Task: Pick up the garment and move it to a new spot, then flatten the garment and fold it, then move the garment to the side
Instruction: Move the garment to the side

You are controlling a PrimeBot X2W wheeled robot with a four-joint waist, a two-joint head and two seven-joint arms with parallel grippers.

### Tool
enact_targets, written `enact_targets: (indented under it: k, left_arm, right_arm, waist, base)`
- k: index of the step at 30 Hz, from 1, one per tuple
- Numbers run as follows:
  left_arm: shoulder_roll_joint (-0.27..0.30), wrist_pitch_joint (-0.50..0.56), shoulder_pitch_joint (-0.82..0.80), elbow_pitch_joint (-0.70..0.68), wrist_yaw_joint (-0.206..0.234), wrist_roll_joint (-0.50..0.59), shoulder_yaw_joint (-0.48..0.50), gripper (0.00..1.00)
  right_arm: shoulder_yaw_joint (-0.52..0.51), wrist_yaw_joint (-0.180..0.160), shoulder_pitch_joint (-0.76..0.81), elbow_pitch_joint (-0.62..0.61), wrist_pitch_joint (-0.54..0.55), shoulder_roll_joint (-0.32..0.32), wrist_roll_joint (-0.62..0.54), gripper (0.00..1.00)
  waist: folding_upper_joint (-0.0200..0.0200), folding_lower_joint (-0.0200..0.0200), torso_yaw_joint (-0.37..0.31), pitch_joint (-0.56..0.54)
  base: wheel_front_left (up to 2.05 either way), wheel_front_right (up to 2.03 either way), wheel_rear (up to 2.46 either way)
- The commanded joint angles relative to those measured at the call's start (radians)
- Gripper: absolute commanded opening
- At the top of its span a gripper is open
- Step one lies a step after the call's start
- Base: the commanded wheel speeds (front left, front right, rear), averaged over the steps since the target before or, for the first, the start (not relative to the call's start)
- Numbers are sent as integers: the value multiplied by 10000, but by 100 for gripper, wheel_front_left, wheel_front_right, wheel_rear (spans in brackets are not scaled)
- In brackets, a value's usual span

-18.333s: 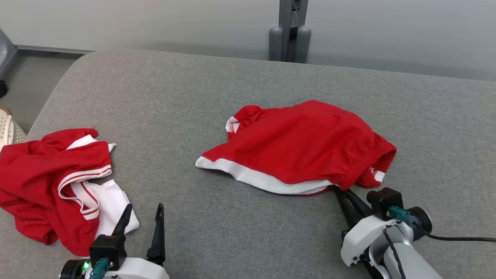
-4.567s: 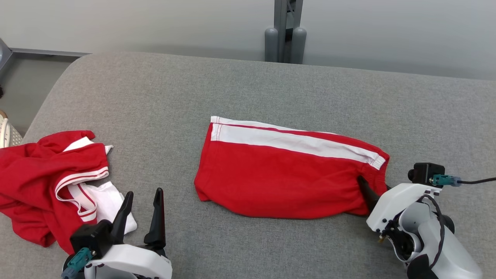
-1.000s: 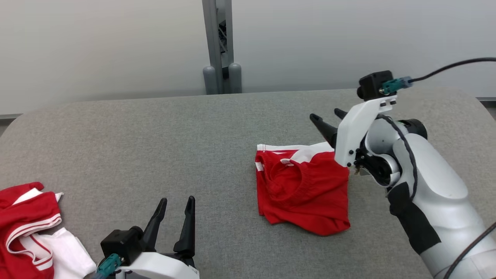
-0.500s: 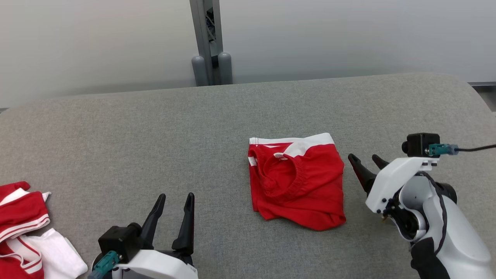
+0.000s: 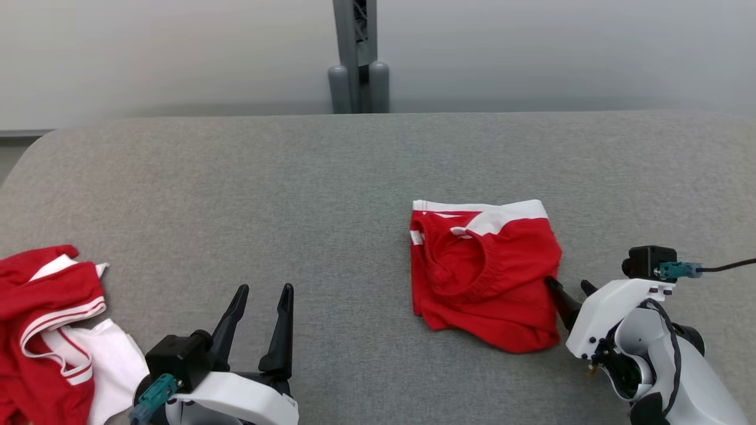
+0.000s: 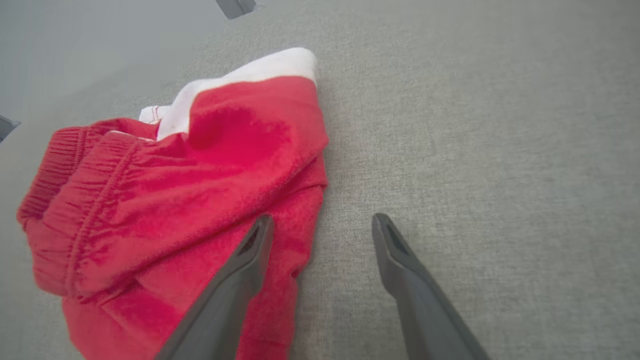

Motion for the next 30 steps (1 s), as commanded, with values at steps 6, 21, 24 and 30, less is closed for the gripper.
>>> enact_targets:
  k: [6, 21, 24, 30]
  left_arm:
    - [64, 4, -136, -85, 98, 60, 36, 100]
    - [141, -78, -69, -174, 159, -1, 104, 100]
    - [154, -88, -91, -249, 138, 21, 71, 100]
    - [154, -119, -169, -421, 156, 99, 24, 100]
  right_arm:
    - [-390, 1, -442, 828, -76, 14, -49, 100]
    - [104, 1, -1246, 1715, -335, -120, -38, 0]
    - [391, -1, -1330, 1495, -313, -324, -115, 0]
    - [745, -1, -1467, 999, -157, -756, -211, 0]
  waist:
    - [0, 0, 616, 225]
    - [0, 0, 712, 233]
    - [0, 0, 428, 257]
    - [0, 0, -303, 389]
  base:
    - [0, 0, 0]
    - [0, 0, 0]
    - [0, 0, 0]
    - [0, 0, 0]
